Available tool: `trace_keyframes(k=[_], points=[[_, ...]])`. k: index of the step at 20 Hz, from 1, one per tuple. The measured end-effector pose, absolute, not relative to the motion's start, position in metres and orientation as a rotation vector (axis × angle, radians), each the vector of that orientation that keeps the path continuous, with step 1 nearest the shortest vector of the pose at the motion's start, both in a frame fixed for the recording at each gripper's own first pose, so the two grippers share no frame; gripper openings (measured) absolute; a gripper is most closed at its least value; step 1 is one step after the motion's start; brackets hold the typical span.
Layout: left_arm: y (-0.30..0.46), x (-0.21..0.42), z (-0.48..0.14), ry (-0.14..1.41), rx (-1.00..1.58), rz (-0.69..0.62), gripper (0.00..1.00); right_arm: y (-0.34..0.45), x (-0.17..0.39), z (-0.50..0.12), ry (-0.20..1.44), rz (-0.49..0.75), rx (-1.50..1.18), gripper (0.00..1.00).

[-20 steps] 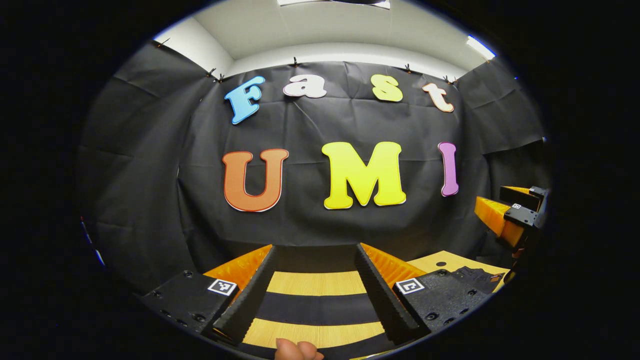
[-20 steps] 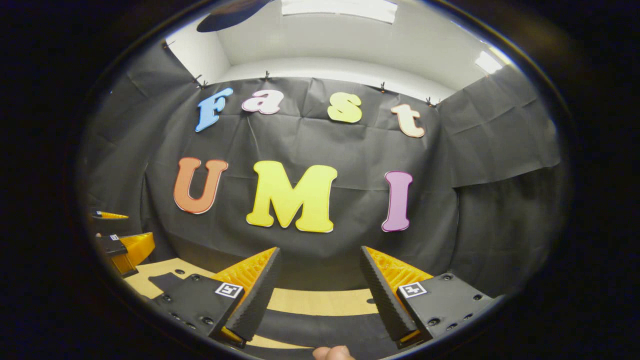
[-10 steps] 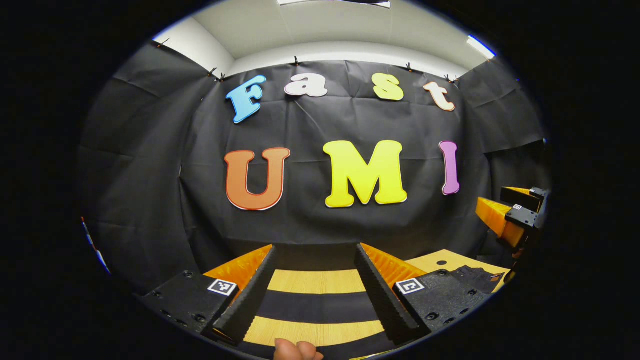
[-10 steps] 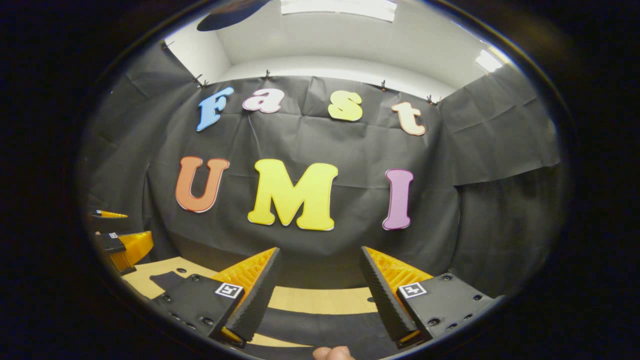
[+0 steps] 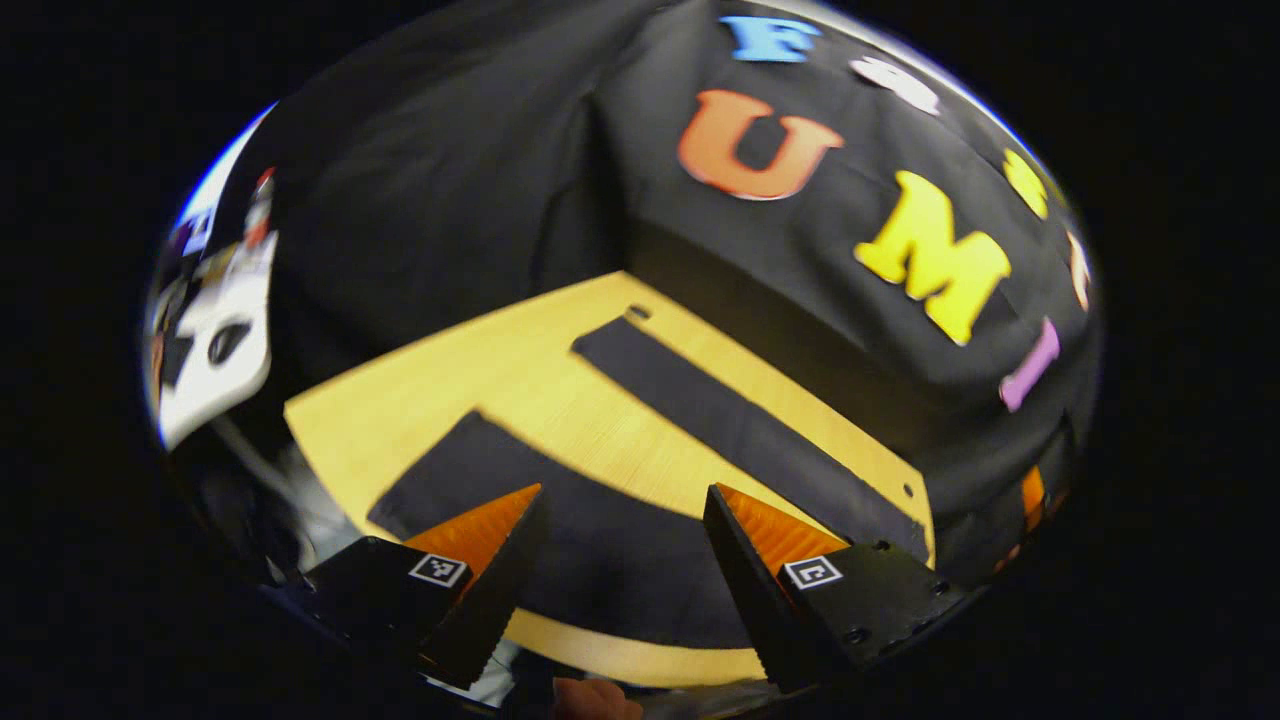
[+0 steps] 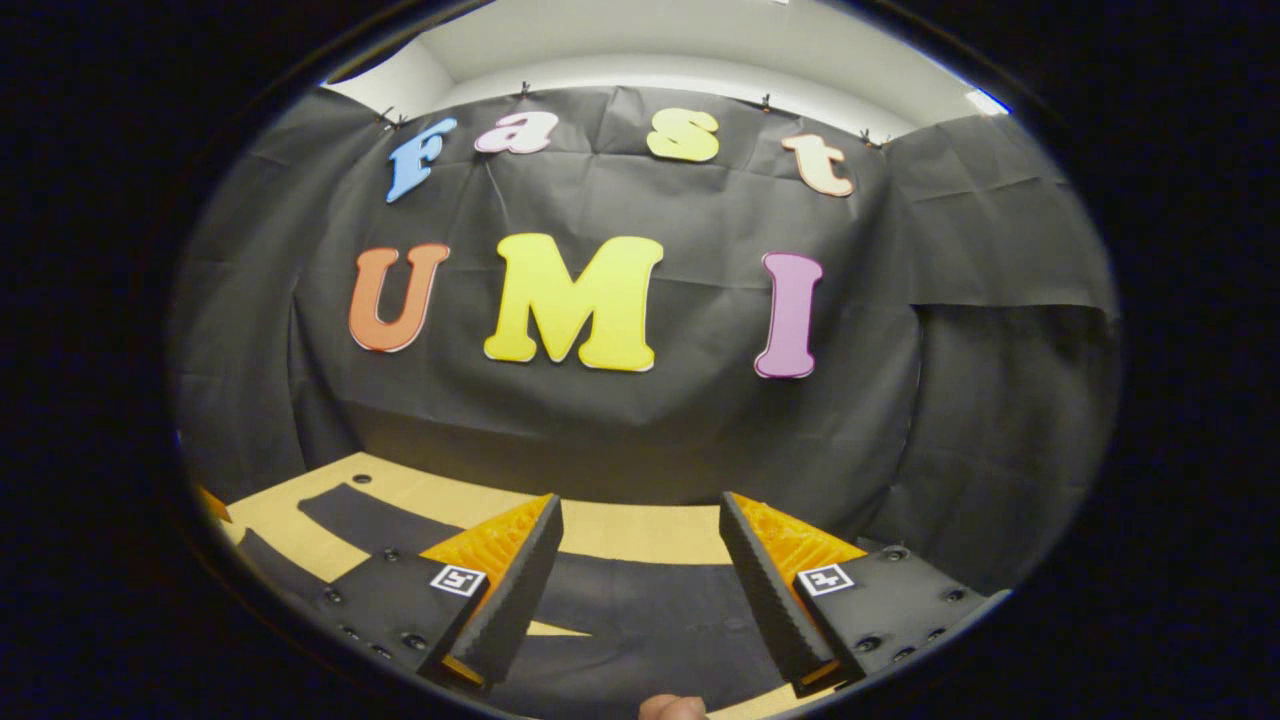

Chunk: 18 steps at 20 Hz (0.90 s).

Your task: Grasp the waist and the cuffs of the jeans and fold them to make the two legs overlap; first hold the waist and fold one-third of the jeans toward the cuffs, then hold the cuffs and fold the remaining one-third in the same direction to finish folding.

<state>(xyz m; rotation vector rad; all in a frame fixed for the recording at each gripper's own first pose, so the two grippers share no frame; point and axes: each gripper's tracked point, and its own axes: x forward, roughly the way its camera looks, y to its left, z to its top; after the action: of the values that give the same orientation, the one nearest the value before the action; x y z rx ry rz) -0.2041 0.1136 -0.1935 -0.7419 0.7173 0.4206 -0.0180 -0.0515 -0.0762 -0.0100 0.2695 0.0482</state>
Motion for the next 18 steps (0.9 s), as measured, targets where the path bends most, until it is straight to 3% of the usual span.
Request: trace_keyframes(k=[6, 10, 18], points=[[0.123, -0.294, -0.245, 0.816, -1.226, 0.653, 0.99, -0.049, -0.015, -0.081, 0.281, 0.049, -0.03, 0.97], [0.144, -0.302, -0.256, 0.829, -1.276, 0.735, 0.99, -0.058, -0.013, -0.083, 0.292, 0.022, -0.034, 0.96], [0.167, -0.257, -0.272, 0.735, -1.305, 0.659, 0.96, -0.068, -0.008, -0.087, 0.309, -0.037, -0.022, 0.97]])
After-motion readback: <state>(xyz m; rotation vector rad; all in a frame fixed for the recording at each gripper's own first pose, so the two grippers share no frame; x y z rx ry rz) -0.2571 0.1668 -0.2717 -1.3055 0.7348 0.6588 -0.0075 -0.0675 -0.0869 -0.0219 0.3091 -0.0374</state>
